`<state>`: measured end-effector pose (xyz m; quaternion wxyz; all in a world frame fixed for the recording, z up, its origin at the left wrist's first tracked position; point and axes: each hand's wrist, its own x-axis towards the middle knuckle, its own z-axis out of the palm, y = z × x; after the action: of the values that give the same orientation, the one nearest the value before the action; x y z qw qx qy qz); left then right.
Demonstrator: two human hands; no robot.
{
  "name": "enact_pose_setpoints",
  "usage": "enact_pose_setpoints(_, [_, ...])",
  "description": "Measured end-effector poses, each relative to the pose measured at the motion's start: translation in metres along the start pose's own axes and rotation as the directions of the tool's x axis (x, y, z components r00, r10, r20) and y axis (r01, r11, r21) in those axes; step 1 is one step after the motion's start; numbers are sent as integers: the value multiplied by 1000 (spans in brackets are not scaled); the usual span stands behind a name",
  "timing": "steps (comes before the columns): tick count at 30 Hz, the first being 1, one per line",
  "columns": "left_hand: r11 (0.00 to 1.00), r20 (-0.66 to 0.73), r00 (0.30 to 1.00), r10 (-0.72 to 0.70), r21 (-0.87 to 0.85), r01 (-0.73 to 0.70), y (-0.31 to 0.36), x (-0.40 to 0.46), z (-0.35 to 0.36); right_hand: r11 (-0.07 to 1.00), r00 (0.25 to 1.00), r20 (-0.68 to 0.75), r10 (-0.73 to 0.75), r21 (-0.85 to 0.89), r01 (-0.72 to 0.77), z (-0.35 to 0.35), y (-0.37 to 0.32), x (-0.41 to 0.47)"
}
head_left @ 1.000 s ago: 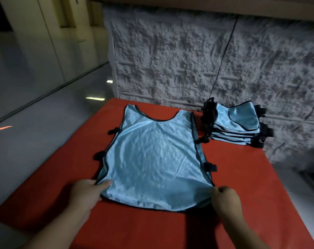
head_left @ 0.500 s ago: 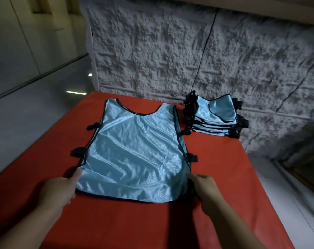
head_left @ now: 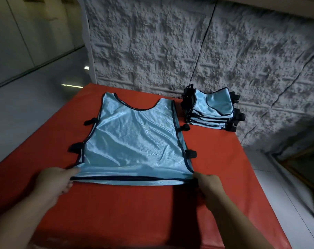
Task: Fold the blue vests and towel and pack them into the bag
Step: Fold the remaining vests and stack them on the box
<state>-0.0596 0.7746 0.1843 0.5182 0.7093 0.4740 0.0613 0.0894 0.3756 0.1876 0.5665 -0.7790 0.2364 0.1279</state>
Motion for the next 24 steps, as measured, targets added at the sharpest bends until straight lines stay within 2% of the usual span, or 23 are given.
enact_pose_setpoints(2, [986,-48,995,86,145,-78,-2,-2,0,999,999,-36,-28,-39,26,-1,6,-3])
enact_pose_setpoints(6, [932,-19,990,137,340,-122,-3,-11,-4,988,995,-38,-92,-128,86,-9,16,-16])
enact_pose_setpoints(8, [916,12,988,154,374,-147,-3,-15,-8,983,995,-25,-100,-157,95,-15,16,-24])
enact_pose_setpoints(11, [910,54,989,139,388,-150,-8,-18,-14,995,1000,3,-27,-94,27,-22,15,-33])
enact_pose_setpoints(15, [918,36,988,152,366,-155,-12,-22,-16,998,998,29,58,-6,-58,-27,14,-42])
enact_pose_setpoints(17, [972,88,990,113,196,-128,-12,-27,-15,993,991,100,86,69,-93,-29,10,-47])
enact_pose_setpoints(19, [999,194,981,-3,-53,14,-12,-31,-18,985,979,173,105,115,-126,-30,8,-48])
enact_pose_setpoints(21, [990,257,965,-61,-108,92,-12,-36,-22,995,985,142,98,2,-99,-33,11,-48])
enact_pose_setpoints(24, [992,251,960,-122,0,126,-11,-42,-29,981,995,99,19,-194,0,-34,17,-46])
